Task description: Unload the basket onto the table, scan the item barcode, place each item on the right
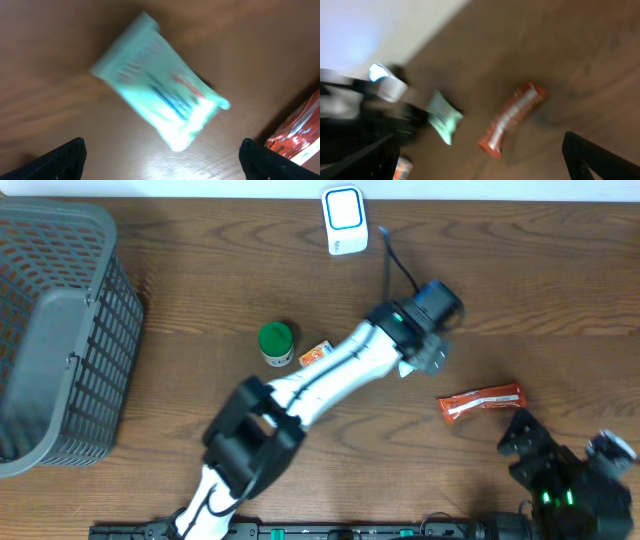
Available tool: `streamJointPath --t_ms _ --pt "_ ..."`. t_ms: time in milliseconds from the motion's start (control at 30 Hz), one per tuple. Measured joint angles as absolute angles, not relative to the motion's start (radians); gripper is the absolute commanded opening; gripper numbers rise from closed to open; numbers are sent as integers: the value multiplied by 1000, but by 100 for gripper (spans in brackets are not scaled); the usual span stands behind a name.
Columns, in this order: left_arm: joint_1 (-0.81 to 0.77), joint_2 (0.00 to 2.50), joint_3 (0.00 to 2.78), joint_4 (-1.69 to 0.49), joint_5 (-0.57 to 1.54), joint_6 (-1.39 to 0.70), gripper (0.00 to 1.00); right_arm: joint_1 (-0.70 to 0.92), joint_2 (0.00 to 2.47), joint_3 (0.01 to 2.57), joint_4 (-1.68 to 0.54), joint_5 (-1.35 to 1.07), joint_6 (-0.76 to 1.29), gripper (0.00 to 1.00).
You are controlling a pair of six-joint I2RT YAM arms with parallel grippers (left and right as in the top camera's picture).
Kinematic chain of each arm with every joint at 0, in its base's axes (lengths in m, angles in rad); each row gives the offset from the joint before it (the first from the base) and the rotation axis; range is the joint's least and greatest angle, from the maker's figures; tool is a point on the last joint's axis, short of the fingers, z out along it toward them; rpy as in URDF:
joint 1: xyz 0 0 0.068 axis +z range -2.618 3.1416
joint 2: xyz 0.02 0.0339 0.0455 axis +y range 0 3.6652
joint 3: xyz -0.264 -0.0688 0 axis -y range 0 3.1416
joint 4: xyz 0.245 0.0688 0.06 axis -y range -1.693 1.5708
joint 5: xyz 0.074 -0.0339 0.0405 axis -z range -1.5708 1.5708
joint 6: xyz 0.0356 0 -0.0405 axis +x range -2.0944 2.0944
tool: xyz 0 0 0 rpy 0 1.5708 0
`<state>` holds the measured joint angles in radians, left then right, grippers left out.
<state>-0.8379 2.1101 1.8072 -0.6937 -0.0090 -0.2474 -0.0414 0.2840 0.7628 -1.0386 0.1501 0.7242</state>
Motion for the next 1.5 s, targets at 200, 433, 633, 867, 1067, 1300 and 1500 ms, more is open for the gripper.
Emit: streamJointPath --t_ms 200,433,633,867,1067,1300,1500 --pt "-699 1876 1806 -699 -23 -213 98 -42 696 774 -923 49 733 99" --pt "-563 1721 1807 -752 -31 -205 98 -41 1045 782 -701 -119 753 96" --pt "-507 1720 1807 -822 -32 -205 98 -41 1216 786 -760 -164 987 98" --pt "-502 1720 1807 -843 -32 -205 98 -42 1374 786 -775 -109 1171 99" --pt "-501 1720 1807 -864 -33 -205 98 -48 1493 786 -753 -60 1284 99" --pt "-501 1720 1807 -907 -32 -205 98 -76 1607 792 -686 -31 1332 48" --pt "-501 1720 1807 -909 -32 -205 98 -117 1628 809 -678 -20 1348 23"
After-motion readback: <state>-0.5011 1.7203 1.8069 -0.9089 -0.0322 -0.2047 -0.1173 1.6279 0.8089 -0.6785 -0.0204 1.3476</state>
